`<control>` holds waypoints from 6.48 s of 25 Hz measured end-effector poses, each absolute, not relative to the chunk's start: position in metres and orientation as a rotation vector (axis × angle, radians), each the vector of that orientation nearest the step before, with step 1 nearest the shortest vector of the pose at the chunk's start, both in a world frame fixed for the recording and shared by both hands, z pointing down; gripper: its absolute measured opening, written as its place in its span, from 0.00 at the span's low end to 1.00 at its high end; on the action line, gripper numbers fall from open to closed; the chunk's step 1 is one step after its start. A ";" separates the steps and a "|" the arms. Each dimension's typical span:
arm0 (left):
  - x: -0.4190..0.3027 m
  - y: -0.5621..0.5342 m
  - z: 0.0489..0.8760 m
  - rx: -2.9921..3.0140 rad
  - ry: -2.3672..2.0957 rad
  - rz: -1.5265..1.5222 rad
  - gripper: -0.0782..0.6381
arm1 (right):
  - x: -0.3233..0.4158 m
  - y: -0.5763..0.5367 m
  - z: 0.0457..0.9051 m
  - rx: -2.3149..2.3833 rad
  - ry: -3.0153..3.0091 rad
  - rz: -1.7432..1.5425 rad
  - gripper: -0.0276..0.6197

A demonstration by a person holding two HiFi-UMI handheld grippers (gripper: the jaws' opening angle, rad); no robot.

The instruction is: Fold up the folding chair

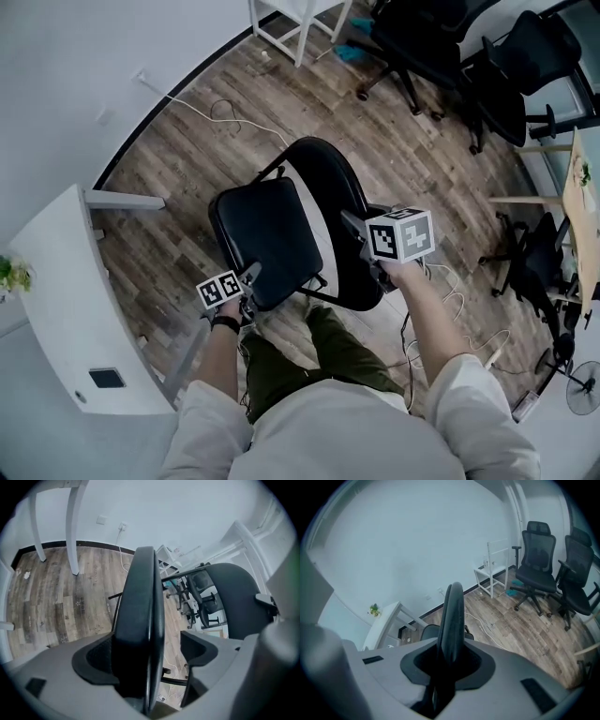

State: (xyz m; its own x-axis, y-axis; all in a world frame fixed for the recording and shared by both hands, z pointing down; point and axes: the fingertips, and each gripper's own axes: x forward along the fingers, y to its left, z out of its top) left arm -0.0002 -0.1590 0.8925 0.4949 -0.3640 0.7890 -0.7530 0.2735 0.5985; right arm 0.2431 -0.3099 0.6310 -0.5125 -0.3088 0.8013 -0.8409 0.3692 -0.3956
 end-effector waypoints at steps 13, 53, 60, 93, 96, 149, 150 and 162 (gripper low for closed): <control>0.101 -0.180 0.829 1.437 -1.030 0.399 0.70 | 0.260 -0.309 0.606 0.987 -2.005 1.091 0.16; 0.295 -0.210 0.765 1.741 -0.306 0.397 0.65 | 0.280 -0.314 0.579 1.004 -1.953 1.033 0.18; 0.271 -0.198 0.752 1.777 -0.389 0.421 0.67 | 0.269 -0.309 0.579 0.791 -1.937 1.014 0.23; 0.278 -0.166 0.595 2.060 -1.205 0.987 0.62 | 0.194 -0.290 0.570 0.847 -1.746 1.036 0.18; 0.247 -0.161 0.591 2.050 -1.207 0.957 0.59 | 0.166 -0.285 0.569 0.861 -1.734 1.022 0.18; -0.348 -0.027 0.575 2.124 -1.330 0.708 0.55 | -0.423 -0.150 0.550 0.836 -1.881 1.028 0.25; -0.355 -0.026 0.576 2.122 -1.331 0.716 0.54 | -0.429 -0.151 0.551 0.824 -1.887 1.038 0.27; -0.385 -0.036 0.578 2.060 -1.404 0.665 0.54 | -0.458 -0.158 0.547 0.641 -2.006 1.111 0.34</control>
State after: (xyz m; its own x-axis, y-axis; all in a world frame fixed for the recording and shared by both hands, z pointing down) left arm -0.3854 -0.0358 0.5783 0.3305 -0.6652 0.6695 -0.9394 -0.2999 0.1658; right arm -0.4582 -0.1579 0.5471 -0.5993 -0.0694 0.7975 -0.7130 0.4992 -0.4923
